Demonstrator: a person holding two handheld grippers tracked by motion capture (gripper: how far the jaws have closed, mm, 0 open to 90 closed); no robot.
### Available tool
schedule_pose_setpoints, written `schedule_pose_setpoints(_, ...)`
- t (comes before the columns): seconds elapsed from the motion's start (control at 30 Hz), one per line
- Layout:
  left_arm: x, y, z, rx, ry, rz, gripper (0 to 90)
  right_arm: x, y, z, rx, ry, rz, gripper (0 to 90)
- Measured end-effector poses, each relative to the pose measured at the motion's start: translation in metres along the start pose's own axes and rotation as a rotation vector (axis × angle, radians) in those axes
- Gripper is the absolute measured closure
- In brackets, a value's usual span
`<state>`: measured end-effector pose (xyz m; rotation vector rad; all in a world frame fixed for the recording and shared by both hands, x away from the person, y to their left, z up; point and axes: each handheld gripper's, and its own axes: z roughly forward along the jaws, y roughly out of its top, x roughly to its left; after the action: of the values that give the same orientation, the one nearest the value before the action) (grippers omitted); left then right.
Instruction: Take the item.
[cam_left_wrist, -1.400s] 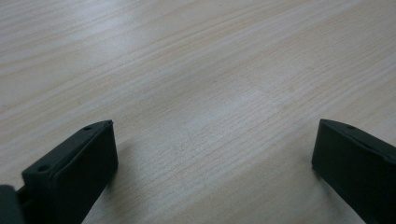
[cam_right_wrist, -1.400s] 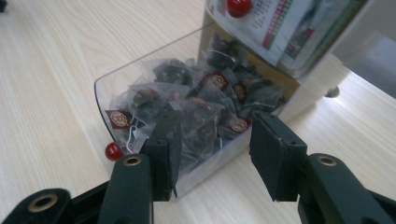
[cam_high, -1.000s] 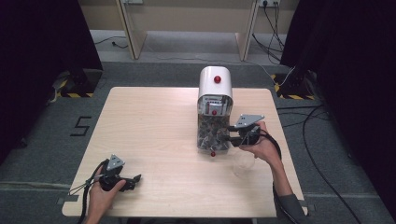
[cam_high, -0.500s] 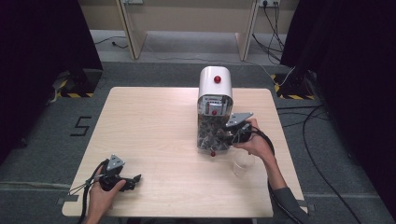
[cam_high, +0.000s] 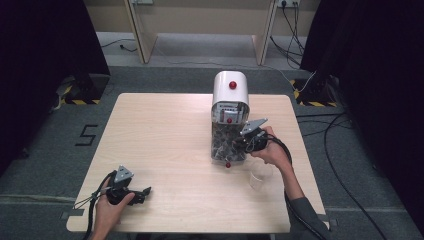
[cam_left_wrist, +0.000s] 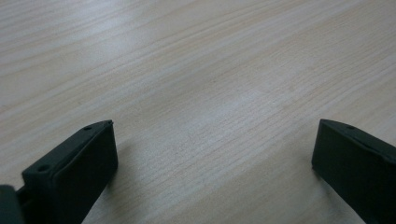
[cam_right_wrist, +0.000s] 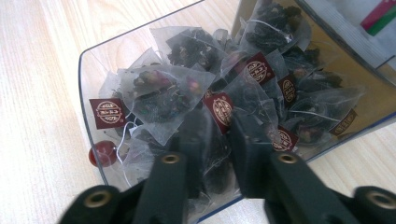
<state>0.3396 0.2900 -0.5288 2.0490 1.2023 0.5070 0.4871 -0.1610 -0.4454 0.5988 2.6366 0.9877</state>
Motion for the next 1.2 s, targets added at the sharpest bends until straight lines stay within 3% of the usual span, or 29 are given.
schedule_pose_setpoints(0.17, 0.000, 0.000, 0.000, 0.000, 0.000, 0.000, 0.0, 0.001, -0.001, -0.005, -0.027, 0.014, 0.003, 83.8)
schedule_pose_setpoints(0.6, 0.000, 0.000, 0.000, 0.000, 0.000, -0.001, 0.0, 0.009, 0.016, -0.036, -0.103, -0.024, -0.053, 84.9)
schedule_pose_setpoints(0.8, 0.000, 0.000, 0.000, 0.000, 0.000, 0.000, 0.0, 0.011, 0.019, -0.048, -0.158, -0.034, -0.049, 85.0)
schedule_pose_setpoints(1.2, 0.000, 0.000, 0.000, 0.000, 0.000, 0.000, 0.0, 0.021, 0.008, -0.075, -0.252, -0.061, -0.045, 85.2)
